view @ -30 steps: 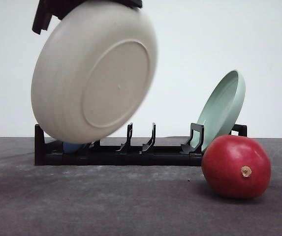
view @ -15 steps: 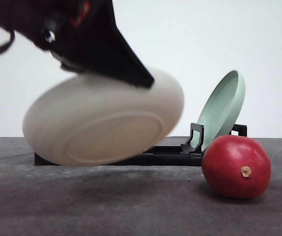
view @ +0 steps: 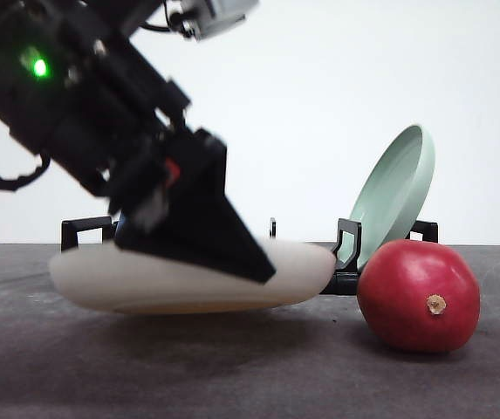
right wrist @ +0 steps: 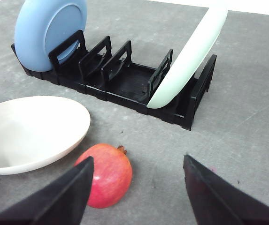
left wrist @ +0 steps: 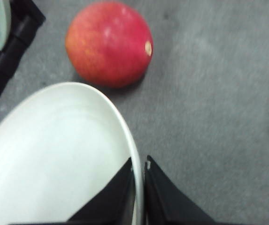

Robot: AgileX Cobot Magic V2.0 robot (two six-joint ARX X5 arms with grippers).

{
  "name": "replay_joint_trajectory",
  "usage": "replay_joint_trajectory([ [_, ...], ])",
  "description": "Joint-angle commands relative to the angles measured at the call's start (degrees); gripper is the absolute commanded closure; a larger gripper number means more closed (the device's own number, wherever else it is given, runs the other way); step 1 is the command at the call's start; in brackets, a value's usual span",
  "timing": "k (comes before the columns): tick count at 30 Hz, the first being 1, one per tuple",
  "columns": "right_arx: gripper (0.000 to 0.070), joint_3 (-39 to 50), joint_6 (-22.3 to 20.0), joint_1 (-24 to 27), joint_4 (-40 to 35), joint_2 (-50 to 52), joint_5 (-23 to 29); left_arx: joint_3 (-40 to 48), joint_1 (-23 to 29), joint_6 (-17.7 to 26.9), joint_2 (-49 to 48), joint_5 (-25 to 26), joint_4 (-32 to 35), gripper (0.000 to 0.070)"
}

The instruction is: Place pomegranate in white plate

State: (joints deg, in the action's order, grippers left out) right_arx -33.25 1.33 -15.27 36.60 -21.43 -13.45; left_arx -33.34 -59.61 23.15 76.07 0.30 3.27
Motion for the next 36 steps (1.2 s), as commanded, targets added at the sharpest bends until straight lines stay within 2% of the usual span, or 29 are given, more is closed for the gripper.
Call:
replay_joint_trajectory([
  [1, 0.0314, -0.93, 0.14, -0.20, -0.55, -0.15, -0.02, -0.35, -0.87, 1.24, 1.52, -0.36, 1.06, 0.0690],
  [5, 0.0314, -0.93, 0.16, -0.20, -0.57, -0.15, -0.04, -0.35, -1.23, -1.49, 2.67, -0.37, 0.98, 0.0672],
  [8, 0.0314, -0.93, 0.16, -0.20, -0.57, -0.15, -0.04, -0.40, -1.27, -5.52, 2.66, -0.35, 0.95, 0.0639],
  [12, 0.0314, -0.93, 0.16, -0.20, -0.59, -0.15, -0.04, -1.71, -1.27, -14.82, 2.12, -0.36, -2.30, 0.0390],
  [15, 0.0314, -0.93, 0.16, -0.20, -0.59, -0.15, -0.04, -4.99, -1.12, -21.67, 1.34, -0.12, -10.73, 0.0301],
  [19, 0.0314, -0.93, 0.16, -0.20, -0.59, -0.15, -0.04, -9.90, -0.15, -24.41, -0.86, 0.94, -22.61, 0.0295],
  [24, 0.0314, -0.93, 0.16, -0.20, -0.57, -0.15, -0.04, -13.01, 3.39, -27.30, -5.32, 1.20, -32.09, 0.0295],
  [29, 0.0314, -0.93, 0.20, -0.20, -0.55, -0.15, -0.04, -13.11, 10.55, -29.74, -10.97, 1.20, -36.90, 0.0295],
  [36, 0.0313, -0.93, 1.69, -0.20, -0.55, -0.15, -0.07, -13.11, 25.19, -30.07, -18.67, 2.81, -38.89, 0.0295],
])
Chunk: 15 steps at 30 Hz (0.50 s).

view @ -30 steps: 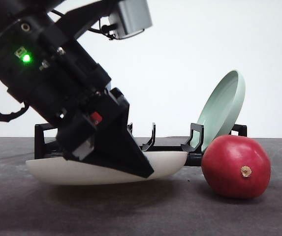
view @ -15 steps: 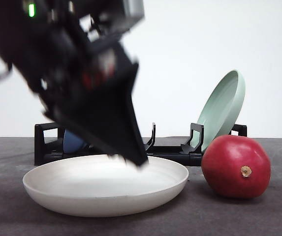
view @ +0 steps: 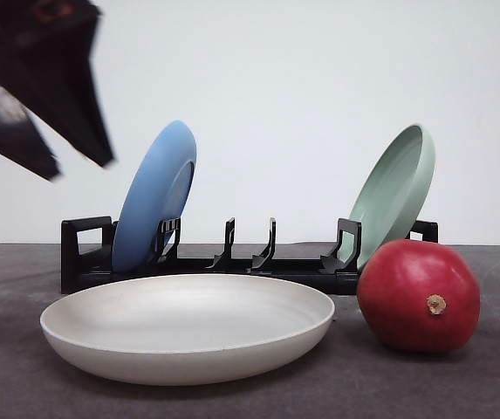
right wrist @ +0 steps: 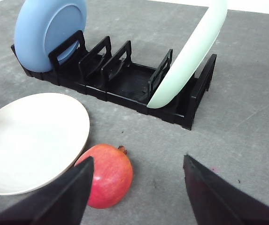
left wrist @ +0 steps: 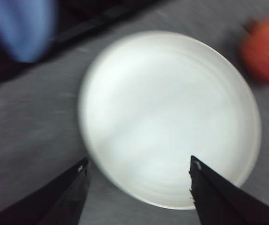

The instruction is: Place pomegranate in white plate

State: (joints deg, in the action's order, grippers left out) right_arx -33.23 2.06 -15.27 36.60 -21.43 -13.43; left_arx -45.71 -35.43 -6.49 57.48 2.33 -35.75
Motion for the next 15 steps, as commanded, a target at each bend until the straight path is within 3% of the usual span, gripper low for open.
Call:
replay_joint_trajectory([
  [1, 0.0313, -0.94, 0.98, -0.20, -0.55, -0.15, -0.10, -0.73, 3.06, -0.40, -0.96, 1.99, 0.09, 0.0295],
  [5, 0.0313, -0.94, 2.13, -0.20, -0.52, -0.15, -0.11, -0.72, 10.46, 0.15, -3.79, 6.96, -0.24, 0.0295],
  [9, 0.0311, -0.94, 4.08, -0.20, -0.37, -0.17, -0.50, -0.72, 15.97, 1.00, -4.70, 7.42, -1.69, 0.0296],
  [15, 0.0226, -1.53, 11.77, -1.13, 2.60, -3.89, -4.51, -0.72, 18.59, 1.14, -4.73, 9.88, -2.15, 0.0300],
])
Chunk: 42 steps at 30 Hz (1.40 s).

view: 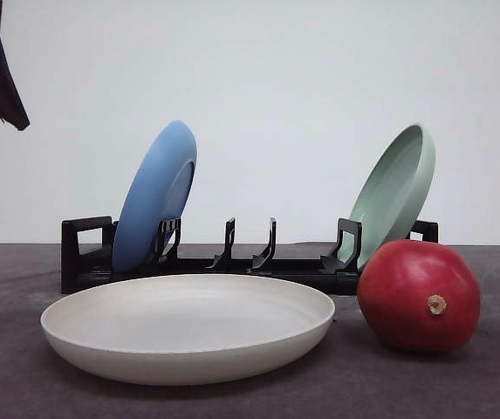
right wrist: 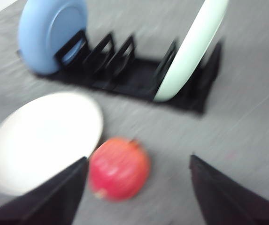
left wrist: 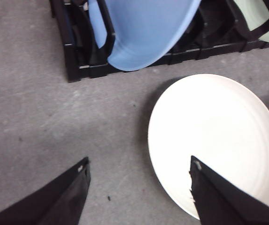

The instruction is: Place pomegranate in white plate

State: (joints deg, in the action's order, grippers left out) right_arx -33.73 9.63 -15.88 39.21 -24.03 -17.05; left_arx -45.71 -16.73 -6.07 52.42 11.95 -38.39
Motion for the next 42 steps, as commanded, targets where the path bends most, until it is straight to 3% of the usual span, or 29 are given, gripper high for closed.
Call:
replay_joint_trajectory([
  [1, 0.0226, -1.48, 5.52, -1.05, 0.82, -2.86, -1.42, -0.72, -0.11, 0.70, 0.33, 0.25, 0.59, 0.0300],
  [4, 0.0226, -3.33, 7.92, -3.34, 2.50, -8.27, -0.60, -0.72, -0.11, 0.72, 0.33, 0.24, 0.67, 0.0300],
  [15, 0.0202, -12.15, 10.48, -12.33, 3.06, -31.09, 7.62, -0.72, -0.11, 1.17, 0.33, 0.24, 0.72, 0.0306],
  [21, 0.0028, -15.31, 11.36, -14.72, 0.53, -42.33, 10.89, -0.72, -0.11, 1.14, 0.33, 0.23, 0.72, 0.0306],
  [23, 0.0000, -15.37, 11.39, -15.30, -1.75, -45.06, 10.88, -0.72, -0.11, 1.21, 0.33, 0.23, 0.72, 0.0306],
  [36, 0.0015, -15.37, 14.30, -16.99, -5.64, -57.19, 10.99, -0.72, -0.11, 1.33, 0.33, 0.19, 0.76, 0.0307],
  [38, 0.0031, -15.37, 14.35, -17.00, -5.49, -58.00, 10.88, -0.72, -0.11, 1.33, 0.33, 0.19, 0.77, 0.0307],
  [42, 0.0137, -15.37, 13.95, -17.35, -5.32, -58.19, 10.79, -0.72, -0.11, 1.48, 0.33, 0.15, 0.83, 0.0307],
])
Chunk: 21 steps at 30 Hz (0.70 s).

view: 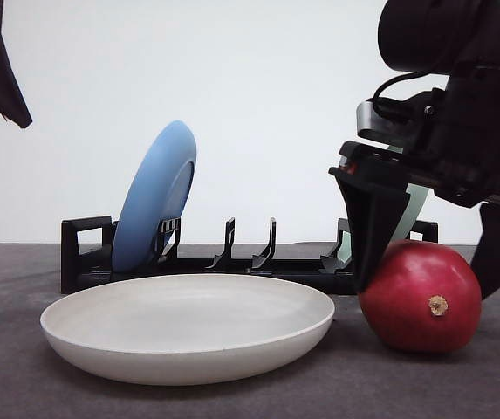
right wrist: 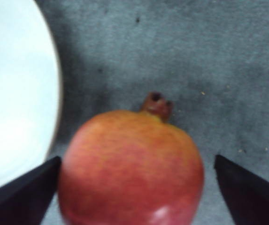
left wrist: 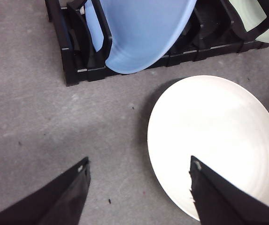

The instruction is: Place pomegranate in white plate

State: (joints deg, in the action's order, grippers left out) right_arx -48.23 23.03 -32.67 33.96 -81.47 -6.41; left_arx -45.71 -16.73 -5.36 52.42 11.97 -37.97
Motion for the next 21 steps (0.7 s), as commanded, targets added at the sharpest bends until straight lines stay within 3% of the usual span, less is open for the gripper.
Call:
replay_joint_trajectory([
  [1, 0.0156, -0.87, 0.51, -0.63, 0.02, -0.74, -0.10, -0.72, -0.11, 0.86, 0.33, 0.12, 0.48, 0.0307],
  [10, 0.0224, -1.67, -2.63, -0.61, 2.82, -0.74, -1.72, -0.72, -0.11, 0.82, 0.35, 0.11, 2.69, 0.0307],
  [21, 0.0223, -11.08, -14.57, -4.07, 12.37, -0.93, -2.56, -0.72, -0.11, 0.79, 0.37, 0.11, 3.29, 0.0307],
])
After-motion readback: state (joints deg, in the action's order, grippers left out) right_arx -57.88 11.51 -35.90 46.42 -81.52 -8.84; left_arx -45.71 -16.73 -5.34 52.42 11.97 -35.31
